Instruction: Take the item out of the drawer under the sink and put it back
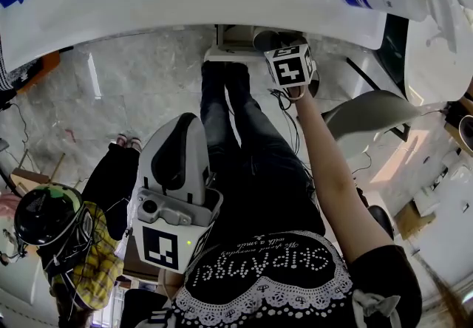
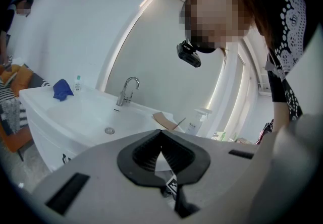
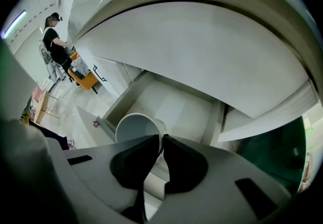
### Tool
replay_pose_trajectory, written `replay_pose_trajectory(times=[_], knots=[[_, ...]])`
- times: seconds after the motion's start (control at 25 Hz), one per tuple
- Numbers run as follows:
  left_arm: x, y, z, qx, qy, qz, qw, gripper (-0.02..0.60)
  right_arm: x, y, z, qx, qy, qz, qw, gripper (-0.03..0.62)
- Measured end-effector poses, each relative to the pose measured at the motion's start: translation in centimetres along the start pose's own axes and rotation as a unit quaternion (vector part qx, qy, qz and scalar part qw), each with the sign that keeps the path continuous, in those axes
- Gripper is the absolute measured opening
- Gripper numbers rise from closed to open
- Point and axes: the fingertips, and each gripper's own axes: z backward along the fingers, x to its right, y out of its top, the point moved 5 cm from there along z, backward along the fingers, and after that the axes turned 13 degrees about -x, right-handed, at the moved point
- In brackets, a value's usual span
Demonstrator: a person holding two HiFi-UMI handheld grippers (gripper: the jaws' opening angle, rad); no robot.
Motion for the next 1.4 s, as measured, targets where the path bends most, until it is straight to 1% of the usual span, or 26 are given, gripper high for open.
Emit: replay_pose_trajectory(times=[0.24,0.4,0.96,1.4], knots=[[-0.2,-0.1,0.3,0.0,0.0,0.001,1.0,0.005,-0.5,0.0,0.0,-0.004,0.006,0.014,1.0,0.037],[-0.2,-0.1,0.5,0.001,0.0,0.002,1.0,0.005,-0.5,-0.1,-0.1,-0.004,0.004,0.015,1.0,0.057],[-0.6,0.1,0.6,0.002,-0.004,0.002,1.0,0.005,1.3,-0.2,0.6,0.0,-0.024,-0.002,1.0,0.058],[-0.4,0.4,0.5,0.002,-0.015,-0.006,0.9999,0.005,1.1,0.0,1.3,0.027,-0.016,-0.028,0.999,0.058]])
